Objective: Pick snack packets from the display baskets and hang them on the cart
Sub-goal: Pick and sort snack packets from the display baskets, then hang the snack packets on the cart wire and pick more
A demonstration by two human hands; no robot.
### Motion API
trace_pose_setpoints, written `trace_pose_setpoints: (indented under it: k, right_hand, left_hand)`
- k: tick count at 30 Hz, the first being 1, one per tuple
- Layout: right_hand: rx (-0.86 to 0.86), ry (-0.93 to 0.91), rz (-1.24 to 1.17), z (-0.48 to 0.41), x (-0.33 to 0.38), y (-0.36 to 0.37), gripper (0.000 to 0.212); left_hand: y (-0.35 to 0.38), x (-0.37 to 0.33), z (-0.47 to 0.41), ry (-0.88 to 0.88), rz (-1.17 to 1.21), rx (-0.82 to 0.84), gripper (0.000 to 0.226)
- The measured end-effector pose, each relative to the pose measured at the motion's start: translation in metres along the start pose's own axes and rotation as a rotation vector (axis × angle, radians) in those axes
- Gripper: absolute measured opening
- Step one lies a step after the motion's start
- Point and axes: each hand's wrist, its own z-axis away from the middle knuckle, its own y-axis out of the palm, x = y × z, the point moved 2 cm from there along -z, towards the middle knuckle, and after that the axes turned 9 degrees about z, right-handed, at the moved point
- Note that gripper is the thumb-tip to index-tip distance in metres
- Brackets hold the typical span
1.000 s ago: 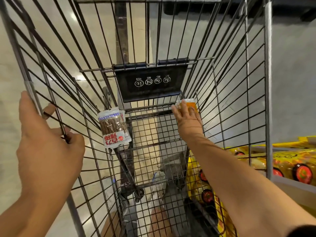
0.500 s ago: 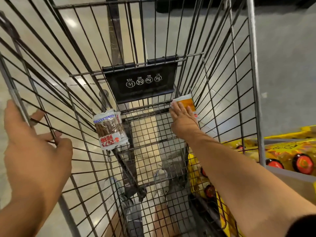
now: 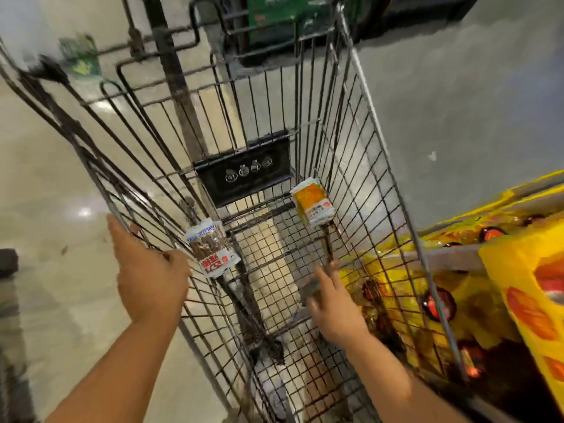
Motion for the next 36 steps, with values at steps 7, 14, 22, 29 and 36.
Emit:
trace_pose_setpoints:
  k: [7,14,22,29,36]
  right_hand:
    - [-0.134,-0.05,0.074,0.11,0.026,-0.054,0.067]
    - [-0.36,-0.03,0.078,0.231,0.022,-0.096,0.061]
    - [-0.647,0.213,-0.032,0.378,-0.015,-0.112,0.059]
    - [-0.776,0.434,-0.221,0.489,-0.088,-0.097,0.058]
    - [-0.854,0.589,-0.334,0.575,-0.176,-0.062,0.052]
  left_hand:
    - [-0.02,-0.018,-0.003,0.012,-0.059,0.195,0.109]
    - [-0.065,-0.03,0.058,0.42,-0.348,0.459,0.088]
    - [-0.102,-0.088,0.195,0.787,-0.32,0.95,0.074]
    - [-0.107,-0.146,0.295,1.092,-0.183,1.07,0.072]
    - [-0.084,-0.148,0.436,1.325,-0.165,1.184,0.07]
